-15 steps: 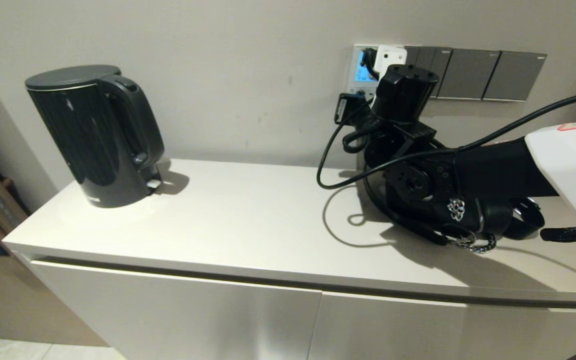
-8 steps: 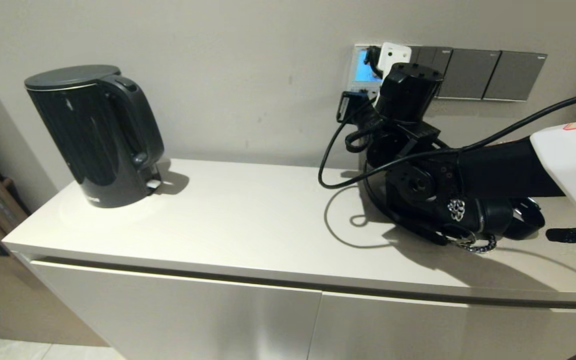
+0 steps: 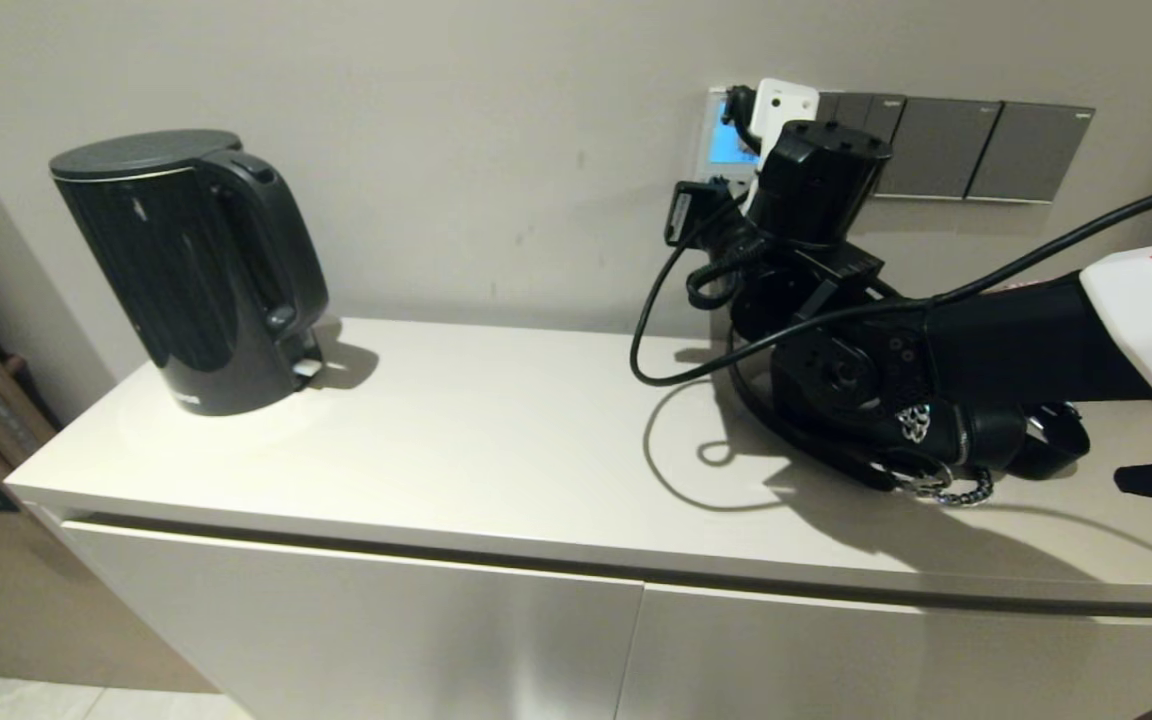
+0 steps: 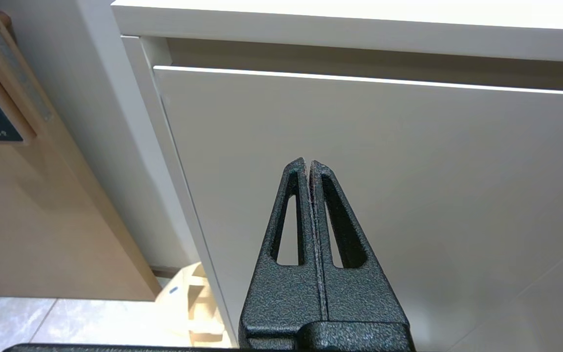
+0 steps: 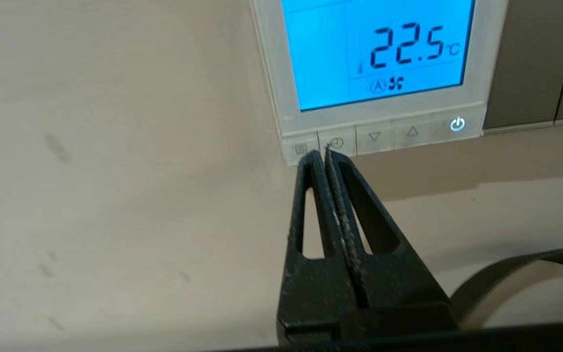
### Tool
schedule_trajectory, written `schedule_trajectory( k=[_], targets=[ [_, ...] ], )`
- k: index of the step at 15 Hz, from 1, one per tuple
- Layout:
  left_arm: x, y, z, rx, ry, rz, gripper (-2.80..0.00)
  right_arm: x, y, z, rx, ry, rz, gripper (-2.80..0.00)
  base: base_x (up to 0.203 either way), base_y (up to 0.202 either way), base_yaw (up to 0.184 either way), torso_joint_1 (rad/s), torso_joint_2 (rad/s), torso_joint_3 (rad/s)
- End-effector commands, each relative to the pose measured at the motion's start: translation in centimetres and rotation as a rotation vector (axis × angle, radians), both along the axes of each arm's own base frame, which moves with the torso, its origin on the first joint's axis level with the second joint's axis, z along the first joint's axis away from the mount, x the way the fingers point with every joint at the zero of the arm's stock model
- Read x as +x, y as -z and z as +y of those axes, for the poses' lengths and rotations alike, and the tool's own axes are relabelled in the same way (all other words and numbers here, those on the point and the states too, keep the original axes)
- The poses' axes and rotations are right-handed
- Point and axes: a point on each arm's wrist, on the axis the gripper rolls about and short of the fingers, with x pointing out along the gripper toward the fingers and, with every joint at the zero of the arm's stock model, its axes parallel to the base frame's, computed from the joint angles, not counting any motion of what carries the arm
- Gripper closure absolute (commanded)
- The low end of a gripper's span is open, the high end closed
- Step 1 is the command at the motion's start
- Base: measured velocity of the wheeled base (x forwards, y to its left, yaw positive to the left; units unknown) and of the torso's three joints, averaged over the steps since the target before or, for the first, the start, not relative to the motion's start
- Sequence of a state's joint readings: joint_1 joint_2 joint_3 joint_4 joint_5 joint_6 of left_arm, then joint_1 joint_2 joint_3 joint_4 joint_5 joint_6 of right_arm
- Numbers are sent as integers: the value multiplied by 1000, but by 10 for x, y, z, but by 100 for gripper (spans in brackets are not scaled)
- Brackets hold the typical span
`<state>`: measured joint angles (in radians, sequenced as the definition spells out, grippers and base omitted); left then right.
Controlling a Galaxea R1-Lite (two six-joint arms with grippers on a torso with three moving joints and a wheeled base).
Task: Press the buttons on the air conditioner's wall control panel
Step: Press the temperature increase button
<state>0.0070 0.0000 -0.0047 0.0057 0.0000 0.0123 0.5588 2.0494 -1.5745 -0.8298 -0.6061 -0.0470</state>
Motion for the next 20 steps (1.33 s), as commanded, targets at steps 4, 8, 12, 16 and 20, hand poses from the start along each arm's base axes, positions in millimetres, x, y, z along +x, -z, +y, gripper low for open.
schedule_trajectory(
  k=[4, 8, 12, 16, 20],
  targets=[
    [0, 0, 0, 0, -1, 2, 0, 4, 5, 4, -1, -3, 2, 0, 0, 0, 0, 0, 0, 0],
    [0, 0, 0, 0, -1, 2, 0, 5, 5, 5, -1, -4, 0, 0, 0, 0, 0, 0, 0, 0],
    [0, 0, 0, 0, -1, 2, 0, 6, 4, 3, 1, 4, 0, 0, 0, 0, 0, 0, 0, 0],
    [0, 0, 0, 0, -2, 2, 0, 7, 2, 0, 2, 11, -3, 0, 0, 0, 0, 0, 0, 0],
    [0, 0, 0, 0, -1, 2, 0, 9, 3, 1, 2, 14, -1, 0, 0, 0, 0, 0, 0, 0]
  ],
)
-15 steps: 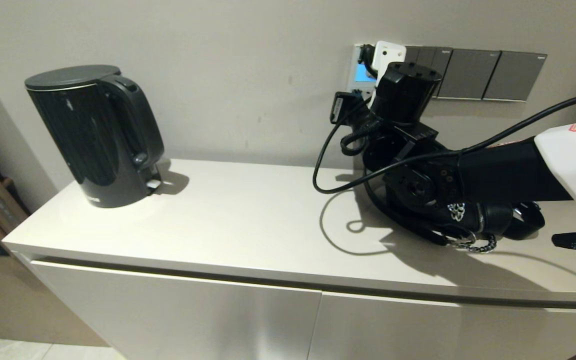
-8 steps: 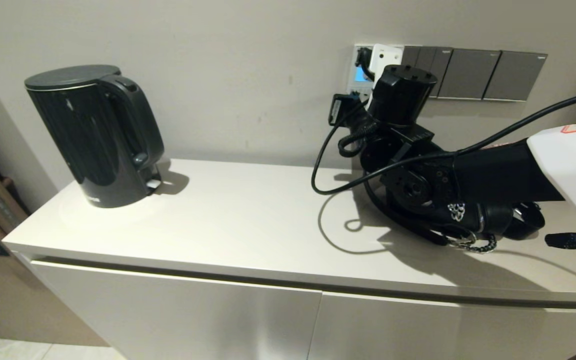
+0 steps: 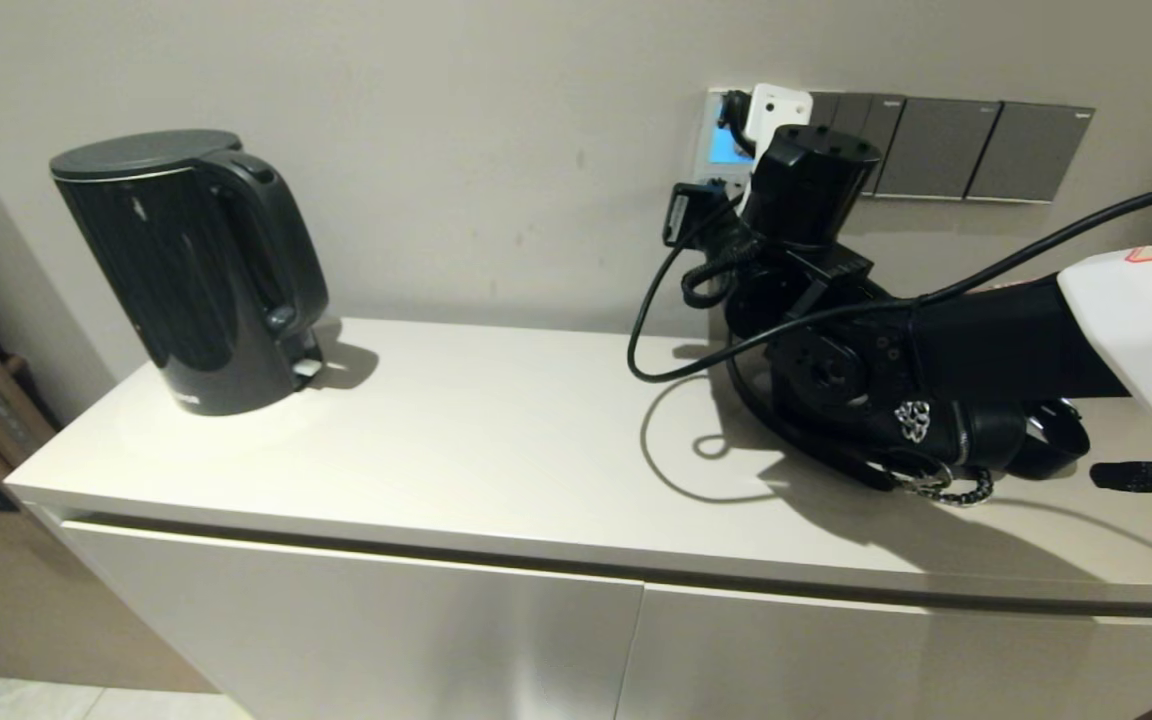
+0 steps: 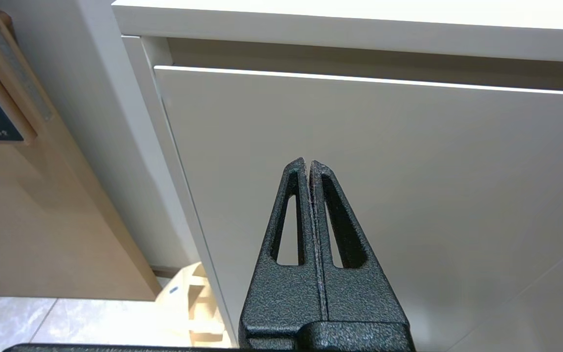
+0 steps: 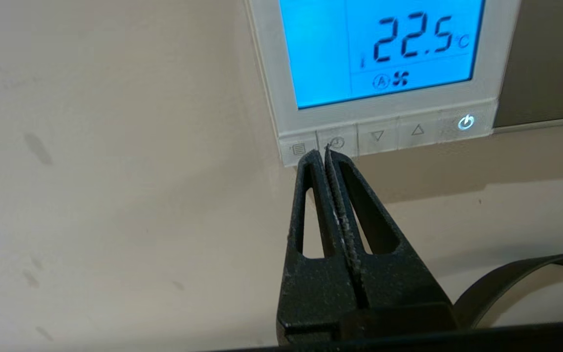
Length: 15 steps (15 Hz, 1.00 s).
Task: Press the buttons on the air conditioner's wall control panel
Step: Press the temperature increase button
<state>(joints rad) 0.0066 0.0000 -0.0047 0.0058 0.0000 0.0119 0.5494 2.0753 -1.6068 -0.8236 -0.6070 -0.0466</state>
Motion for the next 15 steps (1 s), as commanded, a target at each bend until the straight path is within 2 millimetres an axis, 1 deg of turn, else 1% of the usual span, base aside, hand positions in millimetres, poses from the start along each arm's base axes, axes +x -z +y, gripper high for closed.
schedule_trajectory(
  k=[1, 12, 14, 15],
  targets=[
    [0, 0, 0, 0, 0, 2, 0, 1, 1, 1, 2, 2, -3, 0, 0, 0, 0, 0, 0, 0],
    [0, 0, 0, 0, -1, 2, 0, 1, 1, 0, 1, 4, -1, 0, 0, 0, 0, 0, 0, 0],
    [0, 0, 0, 0, -1, 2, 0, -4, -4, -3, 6, 6, -8, 0, 0, 0, 0, 0, 0, 0],
    [0, 0, 0, 0, -1, 2, 0, -10, -9, -5, 12, 4, -16, 0, 0, 0, 0, 0, 0, 0]
  ],
)
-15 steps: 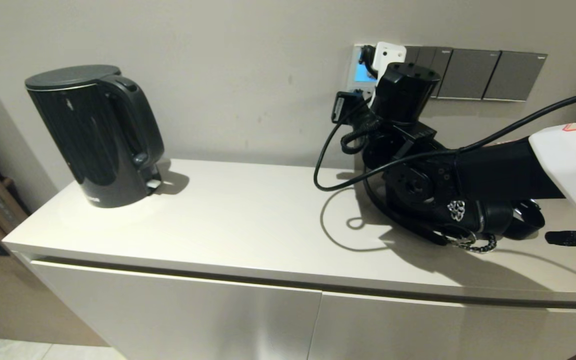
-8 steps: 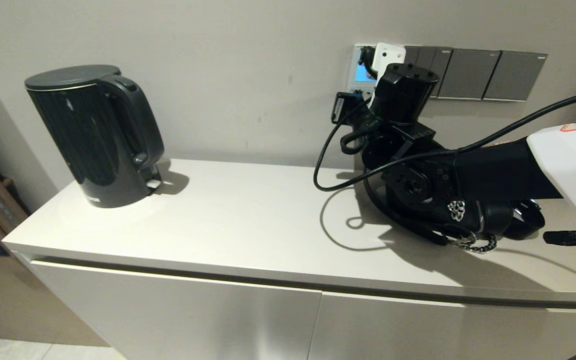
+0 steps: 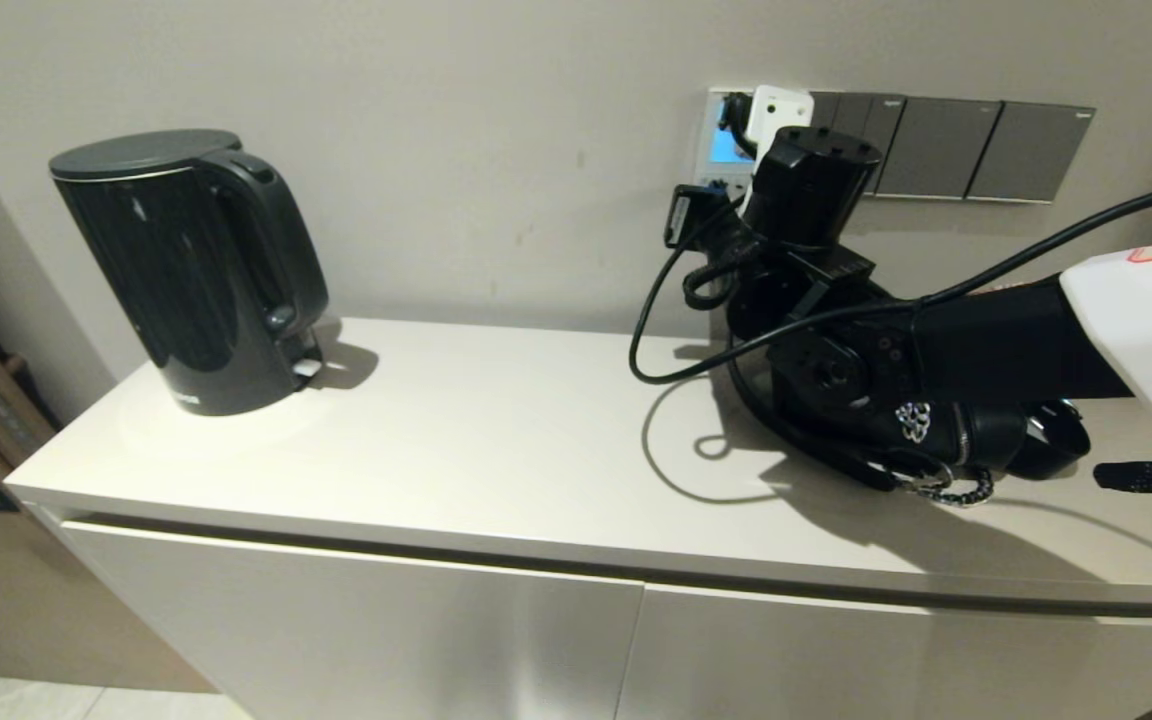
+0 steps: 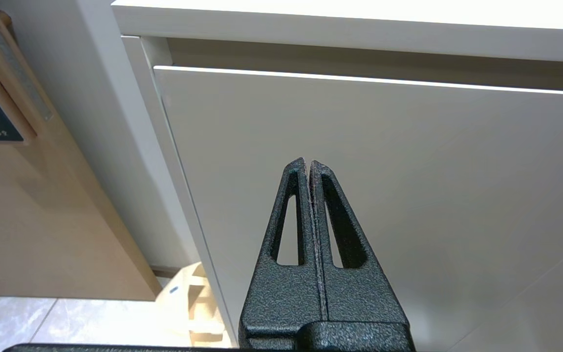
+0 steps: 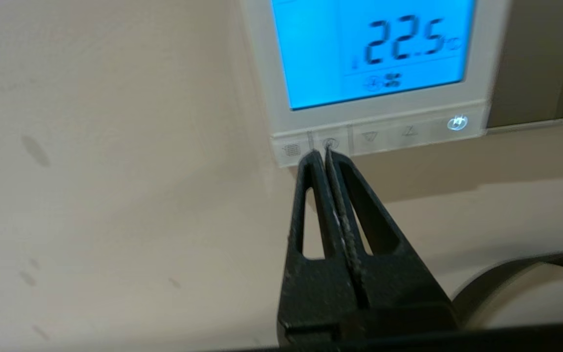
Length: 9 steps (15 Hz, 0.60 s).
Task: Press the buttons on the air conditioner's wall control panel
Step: Press the temperature increase button, then turn off the central air conditioner
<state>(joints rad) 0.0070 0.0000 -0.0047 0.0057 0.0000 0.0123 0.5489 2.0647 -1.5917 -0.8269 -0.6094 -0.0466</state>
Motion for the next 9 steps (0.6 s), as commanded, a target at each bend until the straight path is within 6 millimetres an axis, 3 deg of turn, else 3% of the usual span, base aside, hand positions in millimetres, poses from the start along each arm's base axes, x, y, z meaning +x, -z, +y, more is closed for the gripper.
schedule_trajectory(
  k=[1, 9],
  targets=[
    [0, 0, 0, 0, 0, 2, 0, -15, -13, -7, 13, 0, -18, 0, 0, 0, 0, 0, 0, 0],
    [0, 0, 0, 0, -1, 2, 0, -87, -39, -56, 25, 24, -32, 0, 0, 0, 0, 0, 0, 0]
  ],
)
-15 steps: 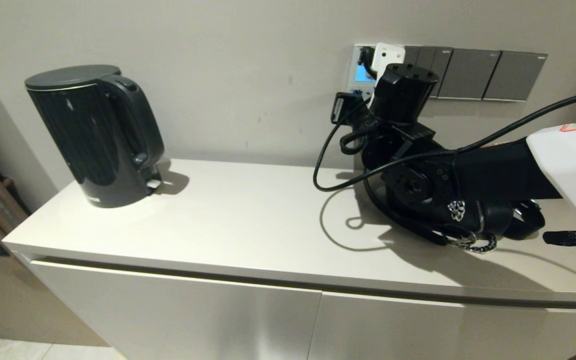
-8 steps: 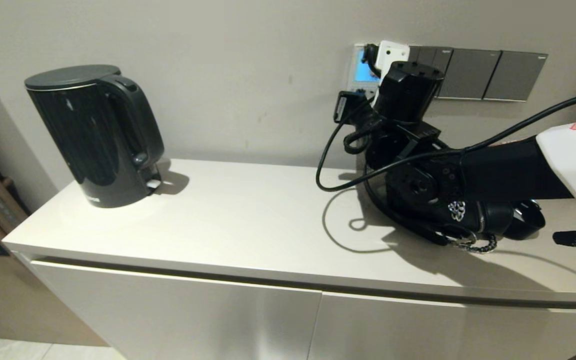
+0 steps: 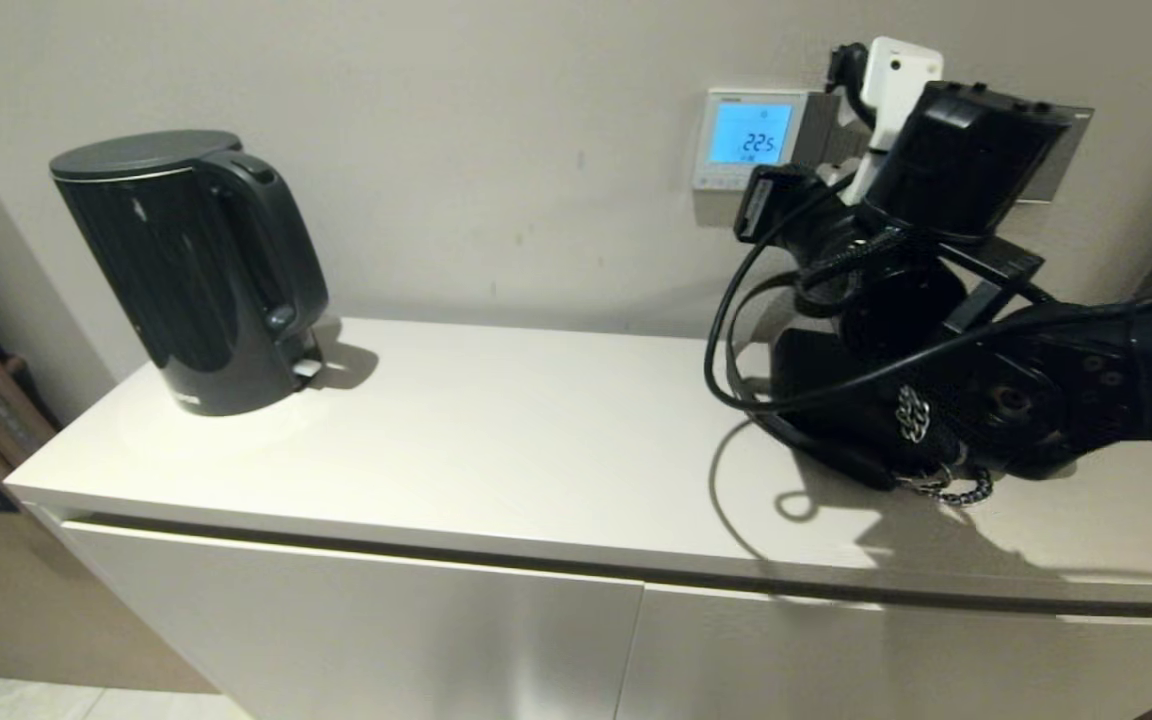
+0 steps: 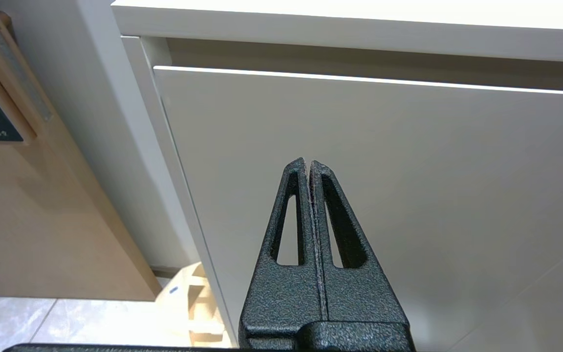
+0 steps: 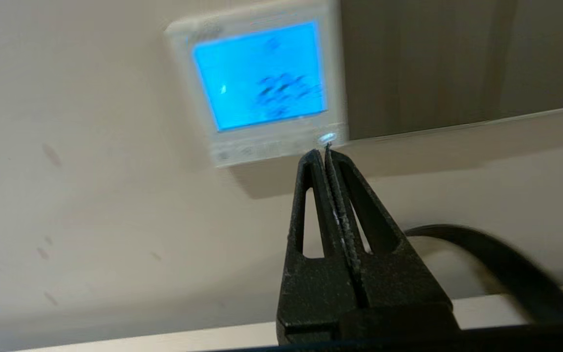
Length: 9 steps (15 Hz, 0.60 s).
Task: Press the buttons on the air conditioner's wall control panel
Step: Turn off the central air conditioner
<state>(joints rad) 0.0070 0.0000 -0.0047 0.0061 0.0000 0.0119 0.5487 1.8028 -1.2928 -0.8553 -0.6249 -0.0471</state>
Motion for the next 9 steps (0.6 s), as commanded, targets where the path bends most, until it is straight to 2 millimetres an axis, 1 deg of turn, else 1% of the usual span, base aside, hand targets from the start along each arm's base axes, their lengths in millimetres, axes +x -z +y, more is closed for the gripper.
schedule_trajectory(
  k=[1, 3, 4, 6, 9],
  targets=[
    [0, 0, 0, 0, 0, 2, 0, -28, -20, -25, 21, 25, -41, 0, 0, 0, 0, 0, 0, 0],
    [0, 0, 0, 0, -1, 2, 0, -37, -22, -40, 20, 53, -42, 0, 0, 0, 0, 0, 0, 0],
    [0, 0, 0, 0, 1, 2, 0, -46, -23, -46, 21, 57, -44, 0, 0, 0, 0, 0, 0, 0],
    [0, 0, 0, 0, -1, 2, 0, -68, -25, -61, 15, 79, -46, 0, 0, 0, 0, 0, 0, 0],
    [0, 0, 0, 0, 1, 2, 0, -115, -31, -88, 7, 141, -40, 0, 0, 0, 0, 0, 0, 0]
  ],
)
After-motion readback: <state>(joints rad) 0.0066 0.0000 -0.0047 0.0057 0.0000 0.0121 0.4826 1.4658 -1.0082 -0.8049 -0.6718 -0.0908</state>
